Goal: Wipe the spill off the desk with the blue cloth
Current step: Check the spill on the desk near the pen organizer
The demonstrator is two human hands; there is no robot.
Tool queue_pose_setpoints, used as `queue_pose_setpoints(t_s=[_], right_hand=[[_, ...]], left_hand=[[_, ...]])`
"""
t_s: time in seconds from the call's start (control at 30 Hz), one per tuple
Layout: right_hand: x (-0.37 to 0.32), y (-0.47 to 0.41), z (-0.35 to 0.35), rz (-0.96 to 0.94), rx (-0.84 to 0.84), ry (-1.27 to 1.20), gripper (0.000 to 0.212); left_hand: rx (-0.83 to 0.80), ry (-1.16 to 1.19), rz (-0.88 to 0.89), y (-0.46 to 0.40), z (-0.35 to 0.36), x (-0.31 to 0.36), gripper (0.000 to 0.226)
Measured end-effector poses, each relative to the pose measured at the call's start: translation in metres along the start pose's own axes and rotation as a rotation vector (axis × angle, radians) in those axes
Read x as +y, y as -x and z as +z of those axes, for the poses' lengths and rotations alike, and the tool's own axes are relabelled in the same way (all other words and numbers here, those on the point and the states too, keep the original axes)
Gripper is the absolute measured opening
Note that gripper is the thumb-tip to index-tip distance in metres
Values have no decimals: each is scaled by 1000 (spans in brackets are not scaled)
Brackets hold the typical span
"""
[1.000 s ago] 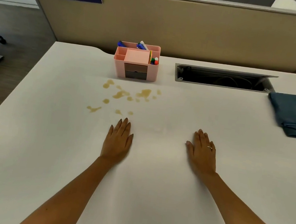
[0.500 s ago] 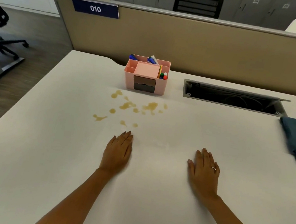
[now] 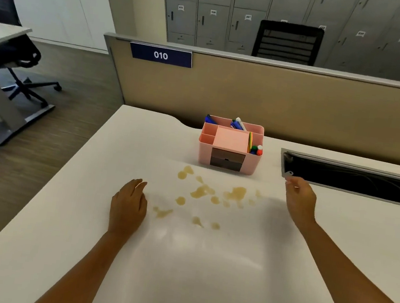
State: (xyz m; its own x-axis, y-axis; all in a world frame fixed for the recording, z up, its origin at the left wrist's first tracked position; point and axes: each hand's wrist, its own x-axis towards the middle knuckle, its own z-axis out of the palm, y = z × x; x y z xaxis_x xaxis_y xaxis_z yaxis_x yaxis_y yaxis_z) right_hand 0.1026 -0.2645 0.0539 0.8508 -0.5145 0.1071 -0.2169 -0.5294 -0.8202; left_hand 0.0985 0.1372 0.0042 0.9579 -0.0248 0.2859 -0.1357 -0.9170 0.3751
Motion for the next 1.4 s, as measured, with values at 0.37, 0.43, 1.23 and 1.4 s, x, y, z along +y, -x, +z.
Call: queue_pose_setpoints(t_s=[0.37, 0.43, 1.23, 1.4], right_hand=[[-89, -128, 74, 485, -327, 26, 30], [-86, -135, 78, 437, -353, 83, 25], [-254, -116, 306, 125, -386, 99, 22], [-256, -101, 341, 130, -386, 137, 24]], left_hand=[[-202, -142, 58, -108, 35, -73, 58], [-211, -157, 80, -118, 42, -76, 59], [-216, -135, 71, -126, 47, -81, 55], [-233, -141, 50, -128, 46, -83, 56]])
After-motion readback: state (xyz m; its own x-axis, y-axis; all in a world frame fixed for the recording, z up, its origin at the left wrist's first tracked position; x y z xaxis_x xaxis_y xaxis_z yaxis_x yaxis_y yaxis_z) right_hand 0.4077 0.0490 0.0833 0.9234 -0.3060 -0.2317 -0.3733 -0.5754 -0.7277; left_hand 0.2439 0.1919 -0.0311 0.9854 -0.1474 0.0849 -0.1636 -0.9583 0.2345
